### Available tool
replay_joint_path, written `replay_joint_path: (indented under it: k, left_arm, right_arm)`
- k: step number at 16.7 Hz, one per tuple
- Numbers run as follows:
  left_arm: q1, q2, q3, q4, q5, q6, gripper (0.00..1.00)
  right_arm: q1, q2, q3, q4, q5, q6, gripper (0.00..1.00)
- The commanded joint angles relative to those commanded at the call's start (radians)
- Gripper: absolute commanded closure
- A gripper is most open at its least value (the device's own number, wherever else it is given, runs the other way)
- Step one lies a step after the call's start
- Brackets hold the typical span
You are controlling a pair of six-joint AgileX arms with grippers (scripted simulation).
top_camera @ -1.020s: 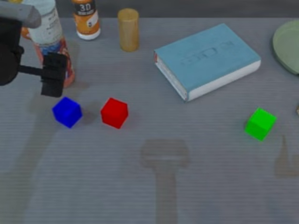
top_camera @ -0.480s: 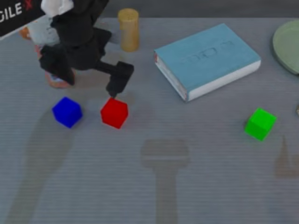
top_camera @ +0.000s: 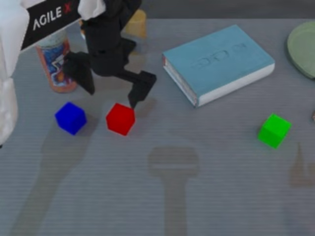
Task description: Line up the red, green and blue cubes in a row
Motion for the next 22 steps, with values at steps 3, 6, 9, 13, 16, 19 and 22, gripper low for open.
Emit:
replay_joint_path:
  k: [3,6,9,13,16,19,22]
  left_arm:
    - [0.005,-0.002,-0.002,0.002,0.0,0.0,0.0]
    - [0.003,0.009,-0.037,0.042,0.0,0.003,0.0]
    - [0.003,0.04,-0.121,0.167,0.0,0.003,0.0]
    - [0.002,0.079,-0.216,0.297,0.001,0.003,0.0]
    - [0.002,0.082,-0.222,0.304,0.001,0.003,0.0]
    - [0.002,0.082,-0.222,0.304,0.001,0.003,0.15]
    - [0.002,0.082,-0.222,0.304,0.001,0.003,0.38]
  right_arm:
    - [0.0,0.0,0.0,0.0,0.0,0.0,0.0]
    - [0.0,0.0,0.0,0.0,0.0,0.0,0.0]
    - [0.0,0.0,0.0,0.0,0.0,0.0,0.0]
    - [0.0,0.0,0.0,0.0,0.0,0.0,0.0]
    - [0.0,0.0,0.0,0.0,0.0,0.0,0.0]
    - [0.0,0.0,0.0,0.0,0.0,0.0,0.0]
    - [0.0,0.0,0.0,0.0,0.0,0.0,0.0]
